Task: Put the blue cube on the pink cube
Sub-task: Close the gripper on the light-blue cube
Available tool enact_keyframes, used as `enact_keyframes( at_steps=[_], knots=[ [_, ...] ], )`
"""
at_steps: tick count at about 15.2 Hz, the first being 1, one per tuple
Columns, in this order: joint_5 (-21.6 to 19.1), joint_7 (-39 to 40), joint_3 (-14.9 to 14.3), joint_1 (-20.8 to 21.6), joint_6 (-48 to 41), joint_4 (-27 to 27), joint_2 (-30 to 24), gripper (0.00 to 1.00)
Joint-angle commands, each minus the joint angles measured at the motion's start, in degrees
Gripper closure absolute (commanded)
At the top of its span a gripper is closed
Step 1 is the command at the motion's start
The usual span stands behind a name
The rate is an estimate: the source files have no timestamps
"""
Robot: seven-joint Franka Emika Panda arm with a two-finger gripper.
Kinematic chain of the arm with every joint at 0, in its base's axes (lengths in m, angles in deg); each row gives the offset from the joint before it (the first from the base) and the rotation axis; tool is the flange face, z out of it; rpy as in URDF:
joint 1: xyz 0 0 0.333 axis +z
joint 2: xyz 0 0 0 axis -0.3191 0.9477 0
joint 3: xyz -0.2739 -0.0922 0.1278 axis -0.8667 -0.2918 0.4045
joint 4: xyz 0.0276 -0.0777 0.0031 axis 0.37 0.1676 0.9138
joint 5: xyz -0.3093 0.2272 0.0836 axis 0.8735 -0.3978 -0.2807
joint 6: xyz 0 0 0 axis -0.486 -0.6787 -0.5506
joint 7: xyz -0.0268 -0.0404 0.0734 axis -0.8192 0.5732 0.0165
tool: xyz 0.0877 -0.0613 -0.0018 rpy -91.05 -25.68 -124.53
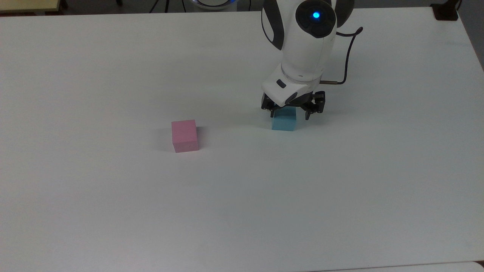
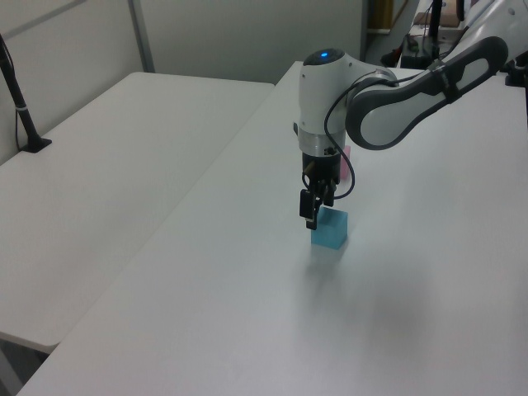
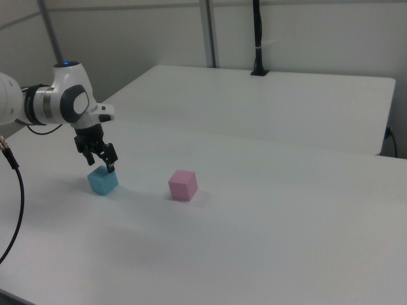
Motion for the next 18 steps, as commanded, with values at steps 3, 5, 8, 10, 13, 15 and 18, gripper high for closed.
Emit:
enact_keyframes(
  at_steps=[3,5,8,10,13,15,18],
  knots=[
    [3.12,-1.52,0.29,0.61,0.36,0.5,0.08,0.03],
    [3.65,-2.22,0.29,0.52,0.36,1.47,0.08,0.03],
    [5.58,-3.36,0.29,0.43,0.53,1.64,0.17,0.03],
    [6.55,-3.89,0.38,0.61,0.54,1.73,0.61,0.17],
    [6.56,-4.68,0.47,0.52,0.19,1.38,0.43,0.56],
    [6.47,-5.56,0.47,0.09,-0.16,1.21,-0.35,0.61],
    [5.68,-2.15,0.55,-2.81,-8.41,1.03,-6.14,0.61]
  ],
)
